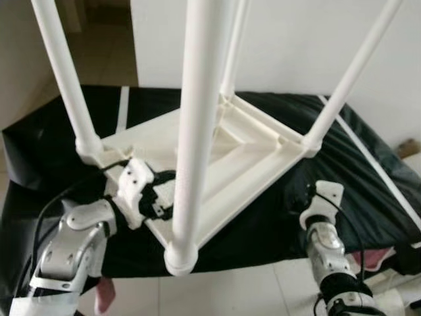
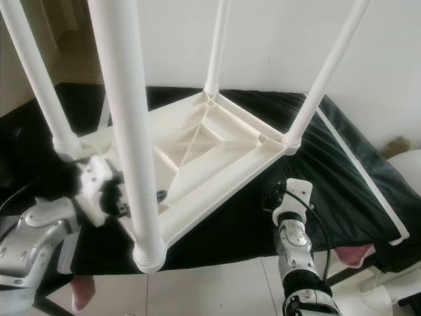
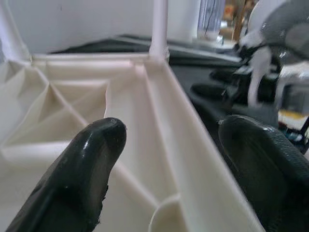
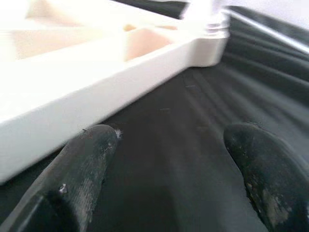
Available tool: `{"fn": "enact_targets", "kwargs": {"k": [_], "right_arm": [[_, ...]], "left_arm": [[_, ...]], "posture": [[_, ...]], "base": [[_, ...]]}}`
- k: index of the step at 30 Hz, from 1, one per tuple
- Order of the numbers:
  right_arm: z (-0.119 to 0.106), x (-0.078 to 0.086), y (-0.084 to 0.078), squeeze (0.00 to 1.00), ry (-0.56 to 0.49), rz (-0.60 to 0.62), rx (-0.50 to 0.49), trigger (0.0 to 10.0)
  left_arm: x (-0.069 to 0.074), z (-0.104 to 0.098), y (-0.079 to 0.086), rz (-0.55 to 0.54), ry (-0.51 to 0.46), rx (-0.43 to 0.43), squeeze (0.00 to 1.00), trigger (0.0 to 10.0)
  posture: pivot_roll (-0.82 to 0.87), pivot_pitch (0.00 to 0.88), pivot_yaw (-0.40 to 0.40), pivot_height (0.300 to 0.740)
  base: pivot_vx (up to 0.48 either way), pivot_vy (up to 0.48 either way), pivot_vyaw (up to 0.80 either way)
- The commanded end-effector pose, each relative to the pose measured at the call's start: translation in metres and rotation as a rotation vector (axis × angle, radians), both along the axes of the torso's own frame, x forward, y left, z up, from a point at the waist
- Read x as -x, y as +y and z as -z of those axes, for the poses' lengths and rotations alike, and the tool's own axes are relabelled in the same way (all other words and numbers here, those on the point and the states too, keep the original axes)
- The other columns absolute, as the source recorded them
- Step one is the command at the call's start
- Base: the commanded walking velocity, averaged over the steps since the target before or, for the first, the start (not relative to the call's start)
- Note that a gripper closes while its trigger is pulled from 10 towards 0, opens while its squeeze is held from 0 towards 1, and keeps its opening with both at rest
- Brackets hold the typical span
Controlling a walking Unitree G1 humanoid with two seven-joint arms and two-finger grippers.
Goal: Building children table
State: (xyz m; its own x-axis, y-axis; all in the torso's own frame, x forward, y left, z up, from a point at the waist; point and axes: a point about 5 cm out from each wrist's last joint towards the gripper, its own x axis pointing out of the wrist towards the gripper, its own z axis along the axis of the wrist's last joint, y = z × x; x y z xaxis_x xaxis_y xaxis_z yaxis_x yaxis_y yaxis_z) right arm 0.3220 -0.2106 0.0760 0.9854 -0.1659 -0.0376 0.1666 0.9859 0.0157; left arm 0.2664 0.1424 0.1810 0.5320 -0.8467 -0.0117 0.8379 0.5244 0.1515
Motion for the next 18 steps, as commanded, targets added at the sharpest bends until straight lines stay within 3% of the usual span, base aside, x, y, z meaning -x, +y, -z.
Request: {"fn": "enact_targets", "kwargs": {"k": [1,3,7,9,18], "right_arm": [[0.005,-0.001,0.001,0.00,0.043,-0.038,-0.009,10.0],[0.005,-0.006,0.011,0.00,0.065,-0.133,0.004,10.0],[0.004,-0.009,0.019,0.00,0.075,-0.189,0.013,10.0],[0.002,-0.017,0.033,0.00,0.084,-0.262,-0.013,10.0],[-0.007,-0.029,0.044,0.00,0.085,-0.327,-0.003,10.0]], "left_arm": [[0.001,-0.001,-0.006,0.001,0.030,0.045,0.00,10.0],[0.005,-0.007,-0.019,0.000,0.025,0.122,0.00,10.0],[0.011,-0.010,-0.029,0.015,0.021,0.149,0.00,10.0],[0.021,-0.009,-0.047,0.006,0.049,0.118,0.00,10.0],[0.018,0.003,-0.052,-0.128,0.099,-0.016,0.00,10.0]], "posture": [[0.15,0.000,-0.097,0.740],[0.16,0.000,-0.107,0.740],[0.16,0.000,-0.107,0.740],[0.17,0.000,-0.116,0.740],[0.18,0.000,-0.121,0.740]], "base": [[0.000,0.000,0.00],[0.000,0.000,0.00],[0.000,0.000,0.00],[0.000,0.000,0.00],[0.000,0.000,0.00]]}}
